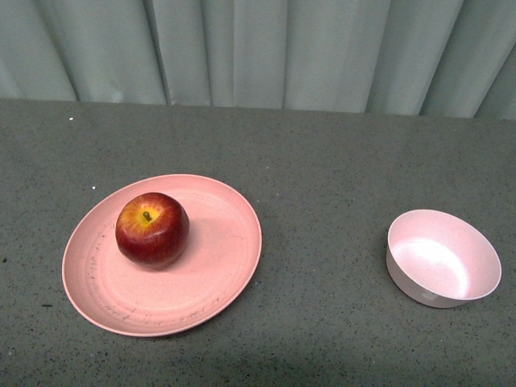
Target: Move apple from plate to bowl
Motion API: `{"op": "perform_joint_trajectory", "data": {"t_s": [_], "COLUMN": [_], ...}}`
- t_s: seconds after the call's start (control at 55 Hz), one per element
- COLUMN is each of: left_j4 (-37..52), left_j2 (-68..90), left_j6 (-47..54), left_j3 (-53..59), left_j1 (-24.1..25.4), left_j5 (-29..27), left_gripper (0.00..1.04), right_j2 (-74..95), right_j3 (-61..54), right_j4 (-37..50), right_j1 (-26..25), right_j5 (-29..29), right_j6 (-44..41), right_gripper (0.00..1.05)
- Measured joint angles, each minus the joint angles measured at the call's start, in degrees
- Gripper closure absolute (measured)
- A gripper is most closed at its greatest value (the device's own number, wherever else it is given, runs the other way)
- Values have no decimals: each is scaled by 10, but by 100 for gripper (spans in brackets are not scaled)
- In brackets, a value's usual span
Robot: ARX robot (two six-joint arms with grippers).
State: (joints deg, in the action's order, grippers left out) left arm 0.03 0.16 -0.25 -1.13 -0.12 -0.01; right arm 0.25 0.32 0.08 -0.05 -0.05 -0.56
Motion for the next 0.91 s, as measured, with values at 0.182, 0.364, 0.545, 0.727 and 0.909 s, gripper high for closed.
{"op": "perform_joint_trajectory", "data": {"t_s": [0.182,0.364,0.545,0.727,0.909], "left_j4": [0,0,0,0,0], "left_j2": [0,0,0,0,0], "left_j6": [0,0,0,0,0], "left_j3": [0,0,0,0,0], "left_j1": [0,0,0,0,0], "left_j5": [0,0,0,0,0], "left_gripper": [7,7,7,7,7], "right_j2": [0,0,0,0,0], "right_j3": [0,0,0,0,0], "right_j4": [0,0,0,0,0], "right_j1": [0,0,0,0,0], "right_j5": [0,0,0,0,0], "right_j6": [0,0,0,0,0], "right_gripper": [9,9,9,9,9]}}
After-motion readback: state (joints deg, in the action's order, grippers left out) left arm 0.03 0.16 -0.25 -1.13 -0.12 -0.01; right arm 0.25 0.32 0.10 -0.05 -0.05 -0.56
